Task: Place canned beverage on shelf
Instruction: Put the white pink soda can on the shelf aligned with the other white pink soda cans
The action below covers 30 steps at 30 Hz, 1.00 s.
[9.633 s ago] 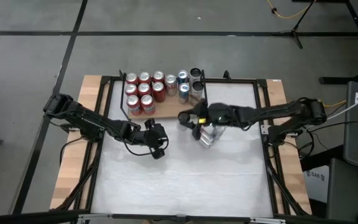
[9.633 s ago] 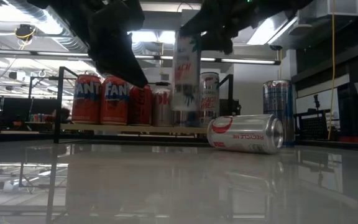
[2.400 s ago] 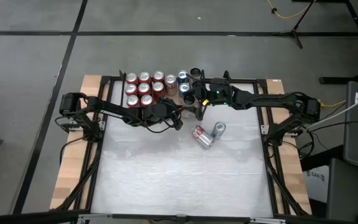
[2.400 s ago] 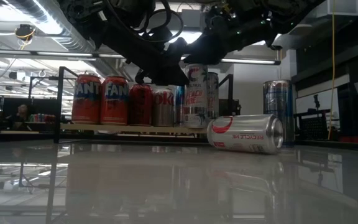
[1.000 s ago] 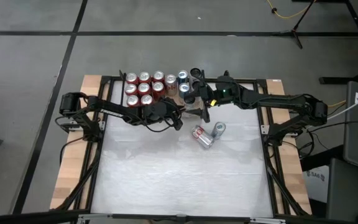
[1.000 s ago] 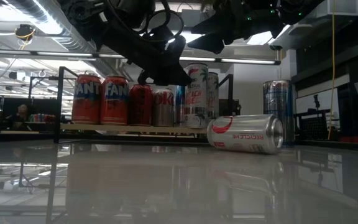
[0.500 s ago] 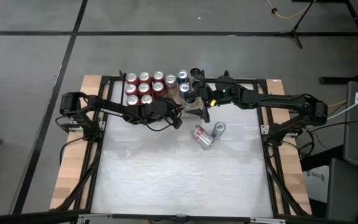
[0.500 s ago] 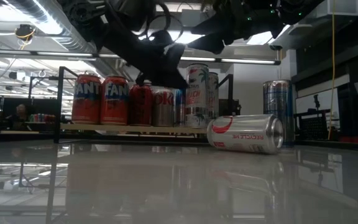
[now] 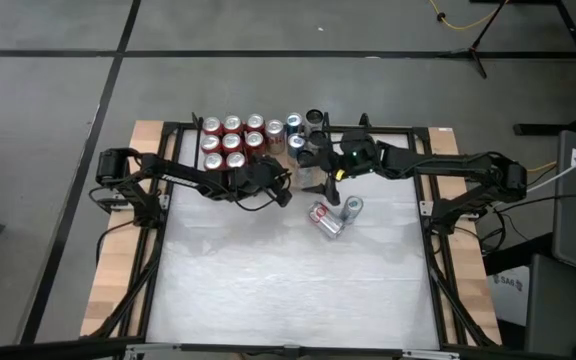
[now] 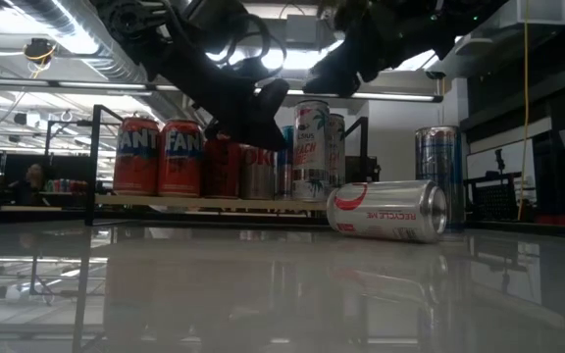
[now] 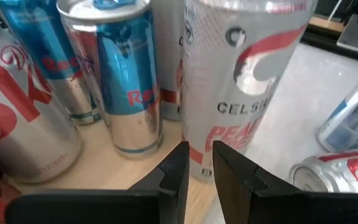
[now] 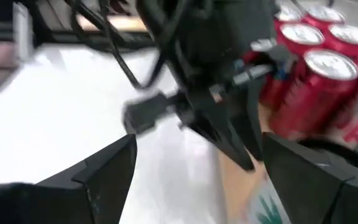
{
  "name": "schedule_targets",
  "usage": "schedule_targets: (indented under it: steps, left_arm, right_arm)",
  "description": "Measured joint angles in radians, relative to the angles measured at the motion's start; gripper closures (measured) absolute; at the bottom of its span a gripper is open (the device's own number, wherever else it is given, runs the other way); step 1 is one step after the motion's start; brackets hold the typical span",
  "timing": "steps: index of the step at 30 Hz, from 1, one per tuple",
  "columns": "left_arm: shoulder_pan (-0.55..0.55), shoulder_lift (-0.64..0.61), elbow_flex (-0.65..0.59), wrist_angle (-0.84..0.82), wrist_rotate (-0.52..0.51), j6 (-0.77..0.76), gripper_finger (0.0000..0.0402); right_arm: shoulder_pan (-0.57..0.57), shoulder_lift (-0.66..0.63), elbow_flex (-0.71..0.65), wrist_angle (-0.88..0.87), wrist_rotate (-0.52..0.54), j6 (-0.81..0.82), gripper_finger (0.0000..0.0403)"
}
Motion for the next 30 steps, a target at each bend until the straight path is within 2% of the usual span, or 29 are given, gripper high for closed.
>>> schedule_targets:
  steps: [5, 9, 24, 30]
  left_arm:
    - [0.000, 0.000, 0.000, 0.020, 0.000, 0.000, 0.0337]
    - [0.000, 0.000, 0.000, 0.040, -0.001, 0.000, 0.0337]
    - [-0.001, 0.000, 0.000, 0.098, -0.006, -0.028, 0.0337]
    - [-0.002, 0.000, 0.000, 0.098, -0.107, -0.078, 0.0337]
  right_arm:
    - [0.017, 0.000, 0.000, -0.042, 0.143, -0.023, 0.0072]
    - [0.021, 0.000, 0.000, -0.046, 0.185, -0.033, 0.0072]
    - [0.021, -0.009, -0.001, -0.075, 0.145, -0.037, 0.0072]
    - [0.021, -0.075, 0.000, -0.091, 0.129, -0.041, 0.0072]
